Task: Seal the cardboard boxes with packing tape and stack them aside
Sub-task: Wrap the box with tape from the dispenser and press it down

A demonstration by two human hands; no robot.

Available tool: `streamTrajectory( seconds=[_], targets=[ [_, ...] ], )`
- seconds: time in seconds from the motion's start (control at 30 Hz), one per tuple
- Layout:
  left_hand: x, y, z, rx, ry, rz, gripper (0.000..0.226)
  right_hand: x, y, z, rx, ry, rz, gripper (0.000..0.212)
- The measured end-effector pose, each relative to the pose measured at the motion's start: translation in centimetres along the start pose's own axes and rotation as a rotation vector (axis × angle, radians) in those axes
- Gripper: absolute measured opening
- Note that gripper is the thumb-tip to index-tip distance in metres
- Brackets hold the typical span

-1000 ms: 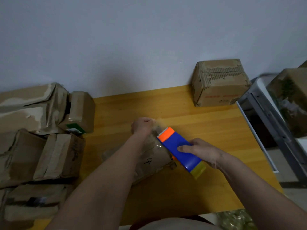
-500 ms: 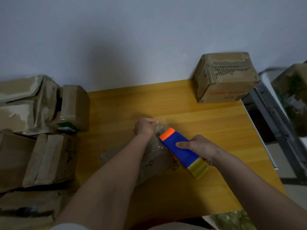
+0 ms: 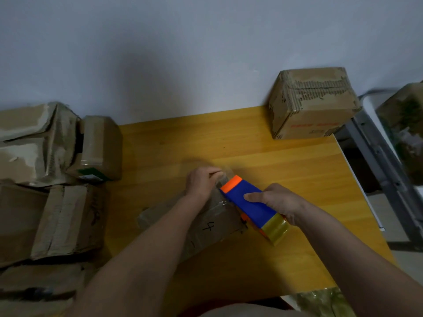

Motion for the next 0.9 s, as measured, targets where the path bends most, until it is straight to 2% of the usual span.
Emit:
streamTrajectory(
  seconds=[0.1, 0.2, 0.27, 0.33, 0.43, 0.67, 0.8, 0.9],
  targets=[
    [0.5, -0.3, 0.2, 0.113, -0.084, -0.071, 0.03, 0.0, -0.1, 0.0, -0.002, 0.003, -0.012, 0.03],
    [0.4, 0.3, 0.1, 0.235, 0.038, 0.091, 0.033, -0.1, 0.0, -0.1, -0.01, -0.001, -0.016, 0.029],
    [0.0, 0.2, 0.5, 0.178, 0.047, 0.117, 0.029, -0.2, 0.1, 0.0, -0.008, 0.001, -0.013, 0.029],
    [-0.1, -0.6, 0.9, 0.033, 0.023, -0.076, 0.024, -0.3, 0.2, 0.1, -0.004, 0.015, -0.022, 0.03],
    [0.1, -0.2, 0.6, -0.015, 0.017, -0.297, 0.019, -0.5, 0.4, 0.3, -0.03, 0.032, -0.071, 0.033],
    [-0.1, 0.5, 0.2, -0.003, -0.017, -0.411, 0.01, -4.0, 4.8, -0.3, -0.027, -0.048, -0.087, 0.035],
    [-1.0, 1.2, 0.4, 0.053, 0.05, -0.318, 0.028, -4.8, 7.3, -0.5, -0.005, -0.038, -0.08, 0.033],
    [-3.1, 1.8, 0.6, 0.192, 0.084, -0.056, 0.045, -4.5, 7.2, -0.3, -0.023, -0.04, -0.111, 0.031]
  ],
)
Point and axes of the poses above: each hand's wrist, its own x-axis towards the middle knuckle, its own z-axis out of the palm, y = z × x, the point moved 3 cm from there along x, towards the middle knuckle, and after that the axes turned 5 degrees about -z, right-handed, at the moved point
